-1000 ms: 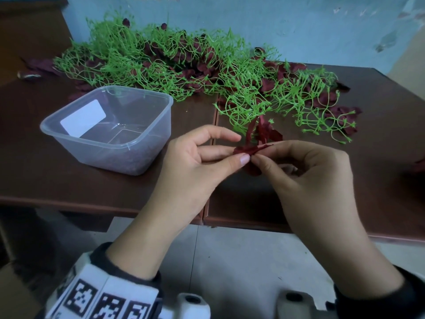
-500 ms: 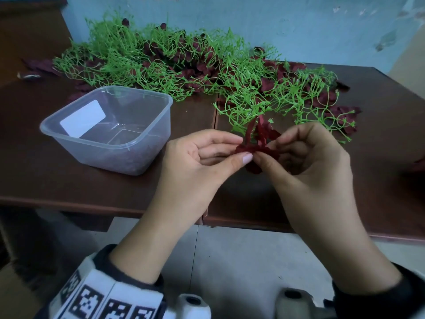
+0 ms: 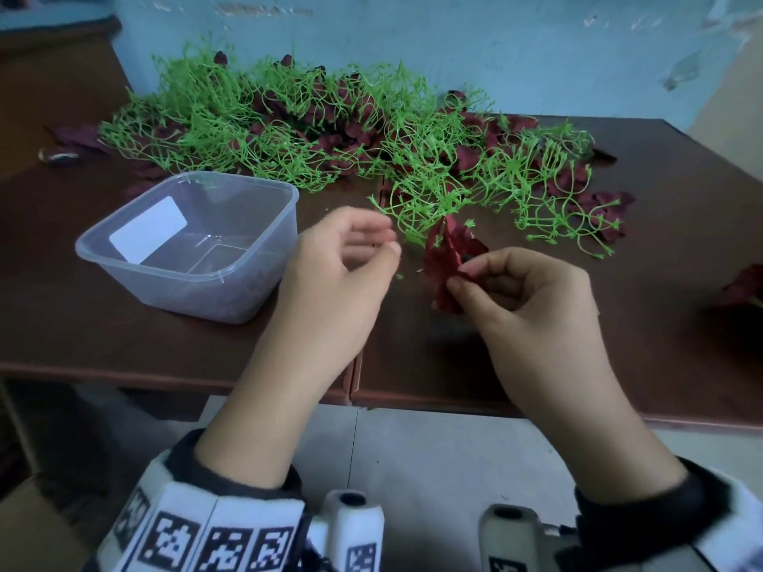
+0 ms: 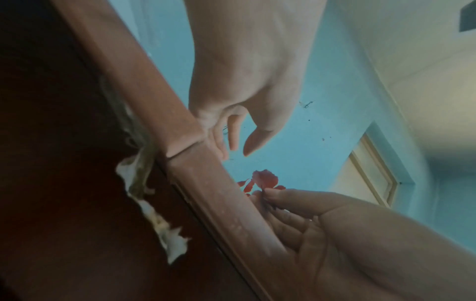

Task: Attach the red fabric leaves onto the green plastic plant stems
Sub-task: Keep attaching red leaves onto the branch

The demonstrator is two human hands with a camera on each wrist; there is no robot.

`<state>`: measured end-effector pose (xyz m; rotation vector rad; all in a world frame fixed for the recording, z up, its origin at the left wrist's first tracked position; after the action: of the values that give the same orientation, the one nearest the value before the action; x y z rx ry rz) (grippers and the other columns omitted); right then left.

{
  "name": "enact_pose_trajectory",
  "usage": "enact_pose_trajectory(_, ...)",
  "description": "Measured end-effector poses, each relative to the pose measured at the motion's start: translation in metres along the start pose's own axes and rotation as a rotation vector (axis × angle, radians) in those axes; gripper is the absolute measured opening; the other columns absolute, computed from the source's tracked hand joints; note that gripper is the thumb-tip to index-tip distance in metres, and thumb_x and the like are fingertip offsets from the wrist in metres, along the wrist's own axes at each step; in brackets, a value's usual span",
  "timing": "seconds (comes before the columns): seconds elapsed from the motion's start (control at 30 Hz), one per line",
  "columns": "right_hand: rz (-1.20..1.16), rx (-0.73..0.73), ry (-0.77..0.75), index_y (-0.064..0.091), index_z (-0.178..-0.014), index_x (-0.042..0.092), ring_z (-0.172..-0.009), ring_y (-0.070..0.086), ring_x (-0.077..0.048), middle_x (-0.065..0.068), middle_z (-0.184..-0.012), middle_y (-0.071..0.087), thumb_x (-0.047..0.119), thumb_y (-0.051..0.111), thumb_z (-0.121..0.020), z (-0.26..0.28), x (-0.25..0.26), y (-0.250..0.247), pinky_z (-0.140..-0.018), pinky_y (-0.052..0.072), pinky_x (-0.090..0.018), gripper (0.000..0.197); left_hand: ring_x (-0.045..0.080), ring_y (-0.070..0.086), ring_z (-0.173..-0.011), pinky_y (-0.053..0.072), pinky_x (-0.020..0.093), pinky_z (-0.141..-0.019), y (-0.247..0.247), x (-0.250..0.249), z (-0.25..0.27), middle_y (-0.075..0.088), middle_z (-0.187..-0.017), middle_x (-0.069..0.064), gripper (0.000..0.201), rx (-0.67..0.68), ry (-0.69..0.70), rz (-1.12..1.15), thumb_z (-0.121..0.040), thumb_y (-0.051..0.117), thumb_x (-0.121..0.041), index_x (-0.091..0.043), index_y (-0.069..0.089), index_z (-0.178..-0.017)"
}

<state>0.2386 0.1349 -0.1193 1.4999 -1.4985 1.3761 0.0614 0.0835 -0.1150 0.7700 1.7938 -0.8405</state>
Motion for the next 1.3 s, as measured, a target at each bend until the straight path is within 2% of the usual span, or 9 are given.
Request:
enact_pose_trajectory(0.17, 0.154, -0.013, 0.006, 0.073, -0.083, 0.028, -0.072, 0.07, -0.004, 0.01, -0.076, 0.074, 0.017, 0.076, -0.085, 0.001, -0.002, -0.009, -0.072, 0.059, -0.032, 0.011, 0.007, 0.036, -0.143, 0.036, 0.043, -0.118, 0.011, 0.005, -0.015, 0.035, -0.157, -0.021, 0.075, 0.116, 0.007, -0.305, -0.093, 0.06, -0.01, -0.036, 0.027, -0.155)
enact_pose_trajectory(0.3, 0.222, 0.044, 0.018, 0.074, -0.085, 0.028, -0.072, 0.067, -0.001, 0.011, -0.075, 0.072, 0.019, 0.075, -0.086, 0.001, -0.003, -0.008, -0.069, 0.056, -0.024, 0.009, 0.014, 0.016, -0.152, 0.017, 0.029, -0.12, 0.027, 0.001, -0.018, 0.02, -0.165, -0.01, 0.067, 0.214, 0.049, -0.464, -0.091, 0.058, -0.005, -0.039, 0.045, -0.147)
enact_pose_trajectory(0.37, 0.235, 0.05, 0.017, 0.075, -0.085, 0.027, -0.07, 0.066, 0.0, 0.011, -0.074, 0.072, 0.019, 0.074, -0.086, 0.001, -0.004, -0.009, -0.065, 0.054, -0.021, 0.008, 0.018, 0.019, -0.152, 0.022, 0.035, -0.122, 0.029, 0.007, -0.023, 0.021, -0.164, -0.001, 0.06, 0.214, -0.025, -0.417, -0.09, 0.061, -0.012, -0.045, 0.053, -0.139)
enact_pose_trajectory(0.63, 0.243, -0.004, 0.03, 0.074, -0.09, 0.025, -0.072, 0.068, -0.005, 0.01, -0.078, 0.072, 0.02, 0.071, -0.09, -0.004, -0.009, -0.013, -0.072, 0.058, -0.035, 0.006, 0.01, 0.072, -0.093, 0.059, 0.042, -0.09, 0.028, 0.021, -0.03, 0.075, -0.095, -0.01, 0.011, 0.106, -0.014, -0.188, -0.082, 0.077, -0.029, -0.038, 0.076, -0.089)
enact_pose_trajectory(0.8, 0.165, -0.02, 0.023, 0.072, -0.091, 0.024, -0.073, 0.072, -0.016, 0.004, -0.078, 0.073, 0.017, 0.068, -0.093, -0.007, -0.009, -0.01, -0.073, 0.06, -0.047, 0.008, 0.005, 0.072, -0.083, 0.06, 0.031, -0.081, 0.024, 0.018, -0.025, 0.076, -0.088, -0.011, 0.005, 0.031, 0.06, -0.192, -0.088, 0.079, -0.026, -0.023, 0.08, -0.091)
enact_pose_trajectory(1.0, 0.099, -0.065, -0.063, 0.072, -0.092, 0.02, -0.072, 0.071, -0.014, 0.003, -0.079, 0.074, 0.015, 0.066, -0.094, -0.004, 0.001, -0.011, -0.068, 0.06, -0.04, 0.007, 0.005, 0.058, -0.077, 0.038, 0.004, -0.068, 0.021, 0.007, -0.013, 0.054, -0.101, -0.001, 0.005, -0.019, 0.186, -0.303, -0.088, 0.075, -0.015, -0.017, 0.073, -0.084)
enact_pose_trajectory(1.13, -0.089, -0.157, -0.265, 0.067, -0.093, 0.009, -0.07, 0.067, -0.004, -0.001, -0.082, 0.072, 0.004, 0.063, -0.095, 0.006, 0.031, -0.018, -0.065, 0.051, -0.017, 0.008, 0.01, 0.049, -0.068, 0.042, 0.015, -0.064, 0.026, -0.004, -0.005, 0.047, -0.096, 0.001, 0.003, -0.012, 0.345, -0.446, -0.089, 0.072, -0.016, -0.013, 0.073, -0.09)
enact_pose_trajectory(1.2, -0.139, -0.114, -0.325, 0.065, -0.097, 0.007, -0.077, 0.068, -0.005, -0.005, -0.087, 0.072, 0.002, 0.061, -0.096, 0.011, 0.038, -0.013, -0.071, 0.051, -0.017, 0.007, 0.016, 0.052, -0.069, 0.051, 0.035, -0.062, 0.029, -0.007, -0.002, 0.047, -0.097, 0.002, 0.01, 0.001, 0.395, -0.496, -0.091, 0.067, -0.022, -0.013, 0.072, -0.091)
enact_pose_trajectory(1.3, -0.098, -0.045, -0.296, 0.065, -0.098, 0.011, -0.084, 0.071, -0.009, -0.001, -0.091, 0.073, 0.004, 0.061, -0.096, 0.011, 0.032, -0.003, -0.074, 0.053, -0.02, 0.008, 0.02, 0.053, -0.071, 0.051, 0.044, -0.061, 0.034, -0.009, 0.001, 0.045, -0.098, 0.0, 0.023, 0.066, 0.414, -0.521, -0.09, 0.053, -0.033, -0.015, 0.068, -0.089)
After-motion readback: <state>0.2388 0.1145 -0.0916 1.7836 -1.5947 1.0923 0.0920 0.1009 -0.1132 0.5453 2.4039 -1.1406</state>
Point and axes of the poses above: each hand's wrist, its own z-axis away from the middle knuckle, its own y-axis out of the palm, x = y × z, the point moved 7 cm from there along -z, towards the middle knuckle
